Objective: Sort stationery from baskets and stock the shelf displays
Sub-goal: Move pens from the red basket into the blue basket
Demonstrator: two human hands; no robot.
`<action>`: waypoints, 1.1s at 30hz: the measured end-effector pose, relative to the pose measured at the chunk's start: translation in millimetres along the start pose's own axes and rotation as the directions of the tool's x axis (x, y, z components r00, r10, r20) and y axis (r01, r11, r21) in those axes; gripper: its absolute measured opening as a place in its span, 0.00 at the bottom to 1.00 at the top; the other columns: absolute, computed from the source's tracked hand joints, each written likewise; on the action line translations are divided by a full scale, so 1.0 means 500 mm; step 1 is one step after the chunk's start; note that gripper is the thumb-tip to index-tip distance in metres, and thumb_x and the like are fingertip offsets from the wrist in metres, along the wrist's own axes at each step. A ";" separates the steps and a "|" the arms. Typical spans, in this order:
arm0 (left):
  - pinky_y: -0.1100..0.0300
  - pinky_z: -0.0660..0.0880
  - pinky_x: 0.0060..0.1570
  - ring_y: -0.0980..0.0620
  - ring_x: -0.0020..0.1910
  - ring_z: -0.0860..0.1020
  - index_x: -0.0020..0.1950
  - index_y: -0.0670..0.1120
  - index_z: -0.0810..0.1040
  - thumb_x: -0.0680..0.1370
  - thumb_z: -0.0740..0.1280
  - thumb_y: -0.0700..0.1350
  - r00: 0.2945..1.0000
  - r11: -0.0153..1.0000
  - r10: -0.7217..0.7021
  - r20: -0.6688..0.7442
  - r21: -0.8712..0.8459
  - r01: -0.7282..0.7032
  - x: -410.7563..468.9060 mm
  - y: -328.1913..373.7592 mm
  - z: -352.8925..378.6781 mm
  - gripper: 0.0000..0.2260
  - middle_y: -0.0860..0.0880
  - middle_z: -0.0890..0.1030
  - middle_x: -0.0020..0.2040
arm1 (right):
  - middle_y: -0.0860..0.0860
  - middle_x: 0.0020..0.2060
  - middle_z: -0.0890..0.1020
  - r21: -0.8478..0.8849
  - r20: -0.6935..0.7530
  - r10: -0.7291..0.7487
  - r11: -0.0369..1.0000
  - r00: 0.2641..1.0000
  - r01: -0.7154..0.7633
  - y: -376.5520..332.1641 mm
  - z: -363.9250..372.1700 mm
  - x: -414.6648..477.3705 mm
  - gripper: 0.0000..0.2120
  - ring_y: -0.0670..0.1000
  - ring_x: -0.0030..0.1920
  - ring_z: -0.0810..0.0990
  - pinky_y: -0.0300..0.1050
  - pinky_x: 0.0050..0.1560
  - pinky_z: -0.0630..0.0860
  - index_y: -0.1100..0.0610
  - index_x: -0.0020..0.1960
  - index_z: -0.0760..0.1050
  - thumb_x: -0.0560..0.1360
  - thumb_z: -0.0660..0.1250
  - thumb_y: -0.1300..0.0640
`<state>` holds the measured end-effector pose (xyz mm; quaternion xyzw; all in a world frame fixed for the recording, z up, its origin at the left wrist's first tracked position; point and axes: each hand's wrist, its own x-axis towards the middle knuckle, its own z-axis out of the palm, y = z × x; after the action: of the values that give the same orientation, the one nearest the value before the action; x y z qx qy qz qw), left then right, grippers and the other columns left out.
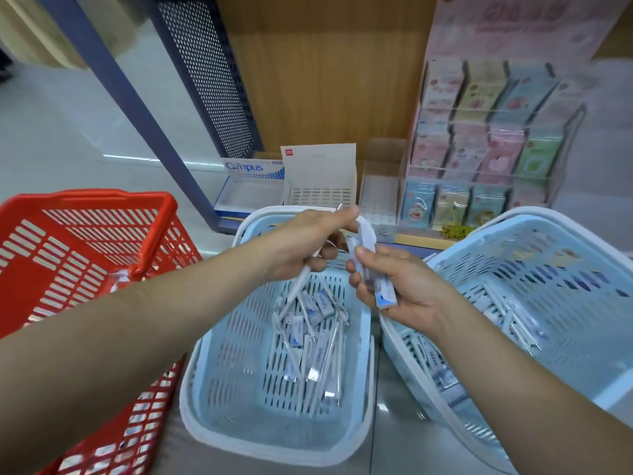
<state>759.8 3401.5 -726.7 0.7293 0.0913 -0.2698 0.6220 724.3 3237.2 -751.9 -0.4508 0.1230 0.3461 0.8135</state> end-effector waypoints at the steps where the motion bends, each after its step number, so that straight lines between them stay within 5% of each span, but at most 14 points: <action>1: 0.65 0.56 0.24 0.56 0.29 0.64 0.46 0.45 0.81 0.78 0.67 0.55 0.999 1.000 0.007 0.033 0.007 -0.007 -0.004 0.001 0.003 0.13 0.51 0.73 0.34 | 0.55 0.36 0.79 -0.039 0.004 0.001 0.999 1.000 -0.001 -0.001 0.005 0.000 0.08 0.48 0.32 0.78 0.39 0.31 0.78 0.58 0.48 0.78 0.69 0.71 0.59; 5: 0.66 0.57 0.22 0.57 0.26 0.63 0.42 0.44 0.77 0.78 0.69 0.45 0.998 0.993 0.066 0.009 0.100 -0.067 -0.013 0.005 0.009 0.07 0.53 0.71 0.27 | 0.54 0.33 0.79 -0.210 -0.053 -0.023 0.978 0.998 0.011 -0.006 0.012 -0.004 0.11 0.49 0.31 0.79 0.39 0.30 0.77 0.56 0.45 0.77 0.66 0.75 0.54; 8: 0.67 0.57 0.21 0.57 0.26 0.66 0.43 0.44 0.78 0.80 0.66 0.44 0.997 0.995 0.079 0.008 0.058 -0.079 -0.014 0.016 0.014 0.07 0.54 0.76 0.28 | 0.52 0.30 0.75 -0.270 -0.073 -0.020 0.963 0.997 -0.001 -0.010 0.005 -0.008 0.13 0.49 0.28 0.75 0.35 0.21 0.66 0.55 0.47 0.76 0.73 0.69 0.44; 11: 0.68 0.56 0.20 0.57 0.26 0.65 0.46 0.42 0.77 0.82 0.63 0.44 0.995 0.994 0.100 0.003 0.036 -0.100 -0.018 0.025 0.014 0.08 0.54 0.78 0.28 | 0.51 0.29 0.73 -0.229 -0.077 0.010 0.973 0.997 -0.027 -0.019 -0.008 -0.015 0.18 0.48 0.27 0.72 0.34 0.19 0.60 0.56 0.51 0.78 0.75 0.66 0.41; 14: 0.67 0.56 0.20 0.56 0.26 0.64 0.46 0.43 0.76 0.82 0.62 0.43 0.993 0.993 0.112 -0.034 0.045 -0.111 -0.019 0.029 0.006 0.08 0.55 0.77 0.28 | 0.50 0.28 0.69 -0.170 -0.103 -0.012 0.985 0.995 -0.006 -0.038 -0.030 -0.018 0.14 0.48 0.28 0.71 0.34 0.18 0.59 0.55 0.45 0.74 0.76 0.67 0.44; 19: 0.65 0.54 0.23 0.55 0.26 0.64 0.42 0.44 0.72 0.83 0.60 0.44 0.996 0.988 0.090 -0.018 0.131 -0.086 -0.026 0.021 0.036 0.09 0.54 0.74 0.25 | 0.51 0.27 0.69 -0.110 -0.319 -0.012 0.994 0.948 -0.025 -0.061 -0.125 -0.039 0.21 0.47 0.27 0.71 0.35 0.21 0.65 0.57 0.48 0.77 0.76 0.63 0.38; 23: 0.63 0.56 0.23 0.53 0.26 0.67 0.43 0.45 0.68 0.82 0.58 0.44 0.995 0.961 0.084 0.047 0.259 -0.093 -0.021 0.010 0.092 0.09 0.41 0.82 0.38 | 0.50 0.31 0.73 0.001 -0.259 0.045 0.999 0.965 -0.046 -0.056 -0.170 -0.055 0.23 0.47 0.29 0.74 0.33 0.21 0.67 0.57 0.49 0.81 0.75 0.64 0.37; 26: 0.65 0.60 0.22 0.54 0.24 0.69 0.45 0.45 0.69 0.82 0.59 0.43 0.985 0.927 0.116 0.131 0.342 -0.155 -0.021 -0.004 0.130 0.07 0.43 0.84 0.37 | 0.50 0.32 0.73 0.102 -0.274 0.112 0.991 0.955 -0.087 -0.045 -0.196 -0.066 0.21 0.46 0.29 0.74 0.33 0.19 0.68 0.58 0.47 0.77 0.76 0.65 0.39; 28: 0.65 0.65 0.25 0.56 0.25 0.71 0.45 0.44 0.72 0.81 0.63 0.46 0.966 0.813 0.164 0.198 0.528 -0.246 -0.021 -0.019 0.149 0.07 0.48 0.81 0.32 | 0.52 0.34 0.72 0.166 -0.322 0.147 0.981 0.935 -0.097 -0.028 -0.215 -0.073 0.20 0.48 0.31 0.73 0.36 0.19 0.70 0.60 0.48 0.76 0.77 0.65 0.41; 33: 0.55 0.71 0.41 0.47 0.46 0.75 0.60 0.48 0.69 0.75 0.69 0.56 0.973 0.212 0.122 0.193 0.953 -0.216 -0.022 -0.029 0.173 0.20 0.52 0.76 0.47 | 0.54 0.40 0.77 0.166 -0.353 0.091 0.985 0.931 -0.034 -0.015 -0.217 -0.074 0.13 0.52 0.38 0.78 0.37 0.25 0.73 0.58 0.53 0.75 0.81 0.61 0.48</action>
<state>719.6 3324.3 -740.6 0.9513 -0.1987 -0.2263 0.0657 714.3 3128.8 -789.3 -0.4367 0.3111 0.2727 0.7988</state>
